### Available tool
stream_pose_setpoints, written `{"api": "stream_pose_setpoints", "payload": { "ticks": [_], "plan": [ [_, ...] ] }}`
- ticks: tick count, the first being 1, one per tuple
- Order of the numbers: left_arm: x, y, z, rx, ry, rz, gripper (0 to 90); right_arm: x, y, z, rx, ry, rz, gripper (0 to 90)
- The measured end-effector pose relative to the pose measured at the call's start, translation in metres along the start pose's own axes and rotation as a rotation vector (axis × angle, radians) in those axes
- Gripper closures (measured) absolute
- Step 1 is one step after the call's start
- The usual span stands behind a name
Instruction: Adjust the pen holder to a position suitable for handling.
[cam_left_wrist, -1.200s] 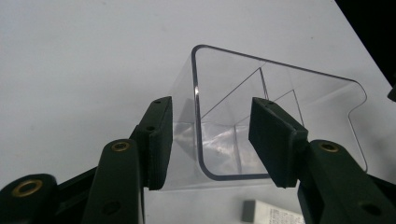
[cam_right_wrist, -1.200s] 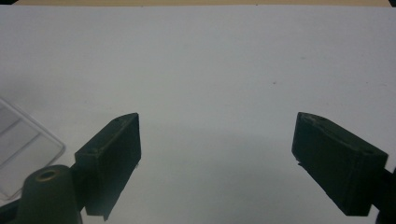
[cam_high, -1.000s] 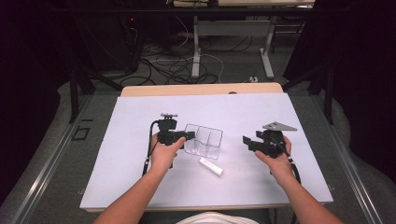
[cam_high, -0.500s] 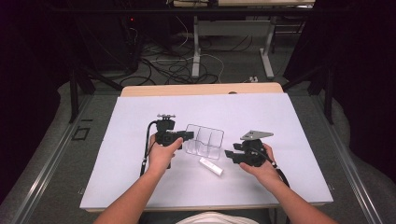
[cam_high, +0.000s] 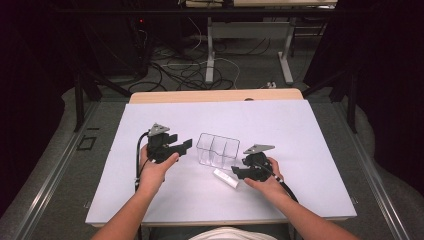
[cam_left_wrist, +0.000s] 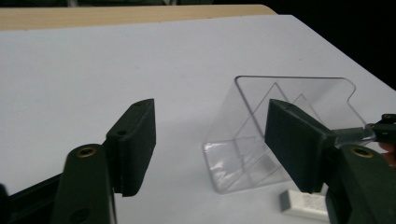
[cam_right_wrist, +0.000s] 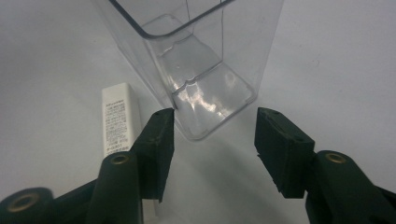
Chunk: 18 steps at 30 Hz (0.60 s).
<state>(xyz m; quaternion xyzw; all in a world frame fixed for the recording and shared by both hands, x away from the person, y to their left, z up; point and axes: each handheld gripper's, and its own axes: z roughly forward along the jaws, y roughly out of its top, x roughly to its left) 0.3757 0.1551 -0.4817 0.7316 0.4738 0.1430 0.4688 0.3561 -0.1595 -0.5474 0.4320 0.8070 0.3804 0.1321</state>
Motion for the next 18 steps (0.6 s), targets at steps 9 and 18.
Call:
{"api": "stream_pose_setpoints", "payload": {
  "ticks": [9, 18],
  "plan": [
    [0.025, -0.022, -0.02, 0.019, 0.01, -0.006, 23.3, -0.002, 0.003, 0.009, 0.023, -0.011, -0.015, 45.0],
    [0.037, -0.035, -0.031, 0.027, 0.026, -0.008, 14.8, -0.011, 0.012, 0.019, 0.005, -0.037, 0.013, 55.6]
  ]
}}
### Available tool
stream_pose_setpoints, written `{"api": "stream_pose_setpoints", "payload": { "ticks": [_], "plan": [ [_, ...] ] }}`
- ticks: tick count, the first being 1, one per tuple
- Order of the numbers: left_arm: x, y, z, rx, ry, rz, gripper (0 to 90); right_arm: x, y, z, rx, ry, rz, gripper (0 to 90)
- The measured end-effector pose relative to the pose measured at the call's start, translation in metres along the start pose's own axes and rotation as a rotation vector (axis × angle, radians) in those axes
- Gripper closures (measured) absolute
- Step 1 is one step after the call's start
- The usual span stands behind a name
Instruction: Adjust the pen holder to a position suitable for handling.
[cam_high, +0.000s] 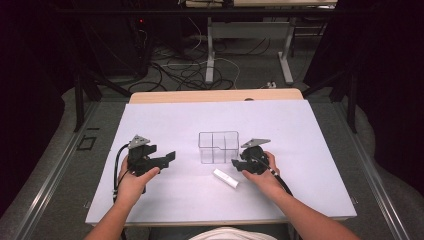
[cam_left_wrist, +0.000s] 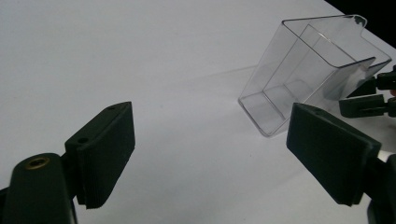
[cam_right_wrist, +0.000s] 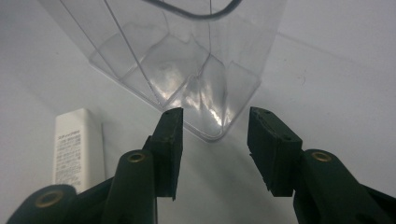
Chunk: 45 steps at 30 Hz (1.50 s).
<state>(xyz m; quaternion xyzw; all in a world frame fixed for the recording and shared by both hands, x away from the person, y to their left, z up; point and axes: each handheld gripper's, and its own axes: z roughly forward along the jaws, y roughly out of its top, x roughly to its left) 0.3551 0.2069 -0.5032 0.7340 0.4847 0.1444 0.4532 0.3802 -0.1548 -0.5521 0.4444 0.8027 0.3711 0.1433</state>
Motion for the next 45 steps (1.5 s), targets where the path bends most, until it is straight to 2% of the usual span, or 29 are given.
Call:
{"api": "stream_pose_setpoints", "payload": {
  "ticks": [5, 6, 14, 20, 21, 25, 26, 29, 32, 36, 41, 45],
  "plan": [
    [0.006, -0.001, -0.005, -0.02, -0.006, -0.024, 13.0, -0.002, 0.0, 0.003, -0.004, 0.006, -0.001, 56.3],
    [0.006, -0.001, -0.005, -0.023, 0.005, -0.028, 13.0, -0.002, 0.0, 0.003, -0.001, -0.001, -0.008, 56.3],
    [0.009, -0.002, -0.004, -0.038, 0.008, -0.037, 13.0, -0.005, 0.001, 0.001, -0.013, 0.005, 0.01, 55.1],
    [0.009, -0.002, -0.002, -0.038, 0.002, -0.024, 11.2, -0.004, 0.0, -0.006, -0.006, 0.025, 0.002, 50.3],
    [0.009, -0.002, -0.002, -0.041, -0.007, -0.024, 10.8, -0.002, 0.0, -0.009, -0.004, 0.028, -0.017, 48.7],
    [0.006, -0.002, -0.002, -0.046, -0.008, 0.008, 10.4, 0.002, 0.001, -0.017, 0.004, 0.032, -0.041, 46.7],
    [0.006, -0.002, -0.002, -0.046, -0.005, 0.021, 10.4, 0.003, 0.001, -0.017, -0.02, 0.038, -0.039, 45.9],
    [0.005, -0.003, 0.0, -0.039, -0.006, 0.032, 10.4, 0.003, 0.002, -0.021, -0.024, 0.041, -0.056, 44.6],
    [0.005, -0.004, 0.001, -0.041, -0.01, 0.033, 9.9, 0.001, 0.003, -0.026, -0.06, 0.073, -0.067, 40.3],
    [0.007, -0.005, 0.003, -0.037, -0.011, 0.032, 9.9, 0.001, 0.006, -0.032, -0.071, 0.068, -0.08, 39.3],
    [0.008, -0.005, 0.004, -0.037, -0.002, 0.039, 9.9, 0.004, 0.008, -0.035, -0.063, 0.065, -0.08, 36.5],
    [0.008, -0.006, 0.006, -0.038, -0.001, 0.035, 7.4, 0.007, 0.008, -0.036, -0.047, 0.065, -0.105, 32.3]
  ]
}}
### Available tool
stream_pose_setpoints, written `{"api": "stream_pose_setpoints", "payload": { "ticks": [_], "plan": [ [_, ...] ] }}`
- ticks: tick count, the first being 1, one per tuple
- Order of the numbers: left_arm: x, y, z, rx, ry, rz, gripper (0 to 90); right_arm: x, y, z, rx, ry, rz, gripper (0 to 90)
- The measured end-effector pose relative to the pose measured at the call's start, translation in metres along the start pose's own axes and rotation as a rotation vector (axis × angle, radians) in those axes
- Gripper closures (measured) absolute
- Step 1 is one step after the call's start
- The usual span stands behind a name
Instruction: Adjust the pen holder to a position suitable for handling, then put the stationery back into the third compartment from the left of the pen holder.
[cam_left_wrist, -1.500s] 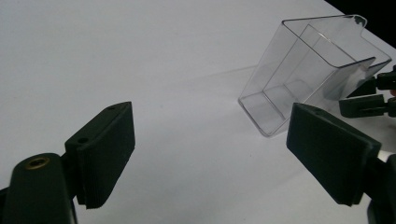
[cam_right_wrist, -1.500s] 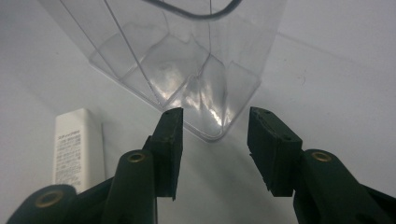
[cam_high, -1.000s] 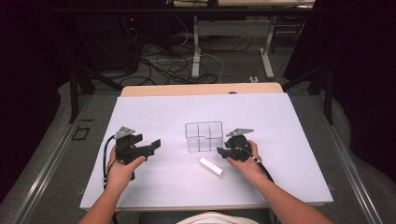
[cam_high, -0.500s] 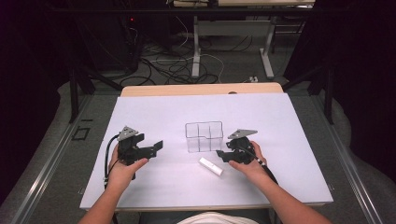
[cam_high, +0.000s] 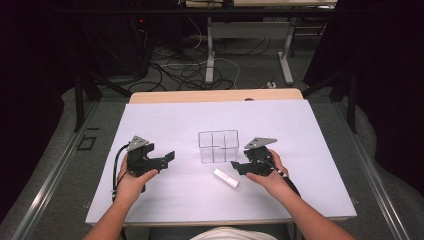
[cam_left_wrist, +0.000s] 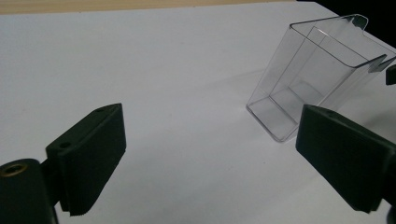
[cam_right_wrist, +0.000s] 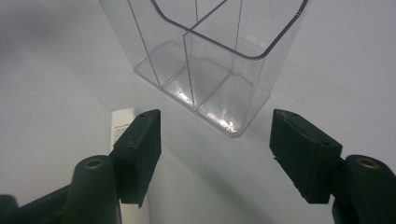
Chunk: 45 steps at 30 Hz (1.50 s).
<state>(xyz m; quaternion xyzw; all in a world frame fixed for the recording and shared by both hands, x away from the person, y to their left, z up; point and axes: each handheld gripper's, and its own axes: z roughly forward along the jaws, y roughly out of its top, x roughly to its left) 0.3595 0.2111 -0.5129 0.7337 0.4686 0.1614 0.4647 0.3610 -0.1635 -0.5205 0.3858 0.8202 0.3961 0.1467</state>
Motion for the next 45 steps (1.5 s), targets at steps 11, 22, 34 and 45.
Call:
{"api": "stream_pose_setpoints", "payload": {
  "ticks": [11, 22, 34, 45],
  "plan": [
    [-0.001, -0.001, 0.002, 0.007, 0.011, 0.01, 7.1, 0.012, 0.001, 0.004, 0.057, 0.064, -0.086, 35.1],
    [0.0, -0.002, 0.003, 0.018, 0.019, 0.019, 9.1, 0.021, -0.004, 0.012, 0.15, 0.115, -0.097, 40.1],
    [-0.005, -0.003, 0.004, 0.026, 0.031, 0.035, 10.7, 0.033, -0.009, 0.021, 0.246, 0.16, -0.127, 48.9],
    [-0.006, -0.004, 0.004, 0.037, 0.026, 0.054, 11.3, 0.034, -0.012, 0.023, 0.305, 0.151, -0.139, 56.1]
  ]
}}
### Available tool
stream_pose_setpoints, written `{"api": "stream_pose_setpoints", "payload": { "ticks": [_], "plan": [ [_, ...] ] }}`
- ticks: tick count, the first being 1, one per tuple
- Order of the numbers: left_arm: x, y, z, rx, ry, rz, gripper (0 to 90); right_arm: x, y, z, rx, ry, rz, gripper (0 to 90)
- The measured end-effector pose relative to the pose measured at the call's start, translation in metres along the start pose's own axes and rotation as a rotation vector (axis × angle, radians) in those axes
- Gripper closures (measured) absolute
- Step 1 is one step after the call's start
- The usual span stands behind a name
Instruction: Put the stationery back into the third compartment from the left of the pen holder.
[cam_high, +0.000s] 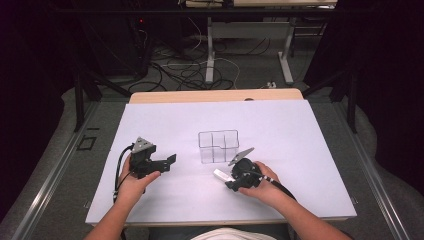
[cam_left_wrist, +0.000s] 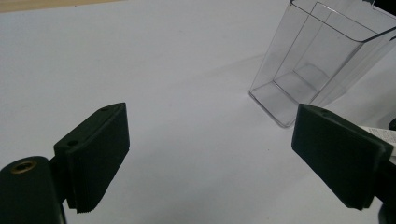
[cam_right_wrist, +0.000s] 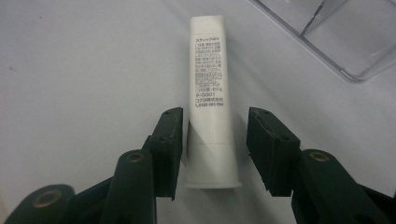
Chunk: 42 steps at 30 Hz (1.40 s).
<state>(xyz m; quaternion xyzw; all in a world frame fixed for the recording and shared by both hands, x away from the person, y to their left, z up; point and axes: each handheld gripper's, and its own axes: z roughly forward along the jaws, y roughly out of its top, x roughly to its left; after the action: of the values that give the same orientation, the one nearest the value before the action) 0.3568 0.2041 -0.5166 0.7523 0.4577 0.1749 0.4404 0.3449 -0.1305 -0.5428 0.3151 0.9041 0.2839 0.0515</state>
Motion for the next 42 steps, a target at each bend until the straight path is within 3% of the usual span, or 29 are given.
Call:
{"api": "stream_pose_setpoints", "payload": {
  "ticks": [4, 14, 19, 28, 34, 42],
  "plan": [
    [0.0, 0.0, 0.001, 0.0, -0.004, -0.007, 11.4, 0.003, 0.0, -0.001, 0.019, -0.014, 0.007, 57.1],
    [0.0, 0.0, 0.001, 0.002, -0.003, 0.0, 11.7, 0.007, 0.001, 0.0, 0.038, -0.053, -0.033, 61.5],
    [0.0, 0.0, 0.001, 0.0, -0.004, -0.001, 11.8, 0.008, 0.002, 0.0, 0.045, -0.039, -0.052, 66.2],
    [-0.001, 0.0, 0.002, 0.001, -0.006, -0.01, 12.1, 0.007, 0.01, -0.001, 0.125, -0.044, -0.058, 66.5],
    [-0.001, 0.0, 0.003, -0.002, -0.002, -0.001, 12.2, 0.009, 0.017, 0.001, 0.168, -0.047, -0.092, 67.0],
    [0.0, 0.0, 0.003, -0.005, -0.005, -0.006, 12.3, 0.008, 0.015, 0.001, 0.147, -0.038, -0.098, 67.3]
  ]
}}
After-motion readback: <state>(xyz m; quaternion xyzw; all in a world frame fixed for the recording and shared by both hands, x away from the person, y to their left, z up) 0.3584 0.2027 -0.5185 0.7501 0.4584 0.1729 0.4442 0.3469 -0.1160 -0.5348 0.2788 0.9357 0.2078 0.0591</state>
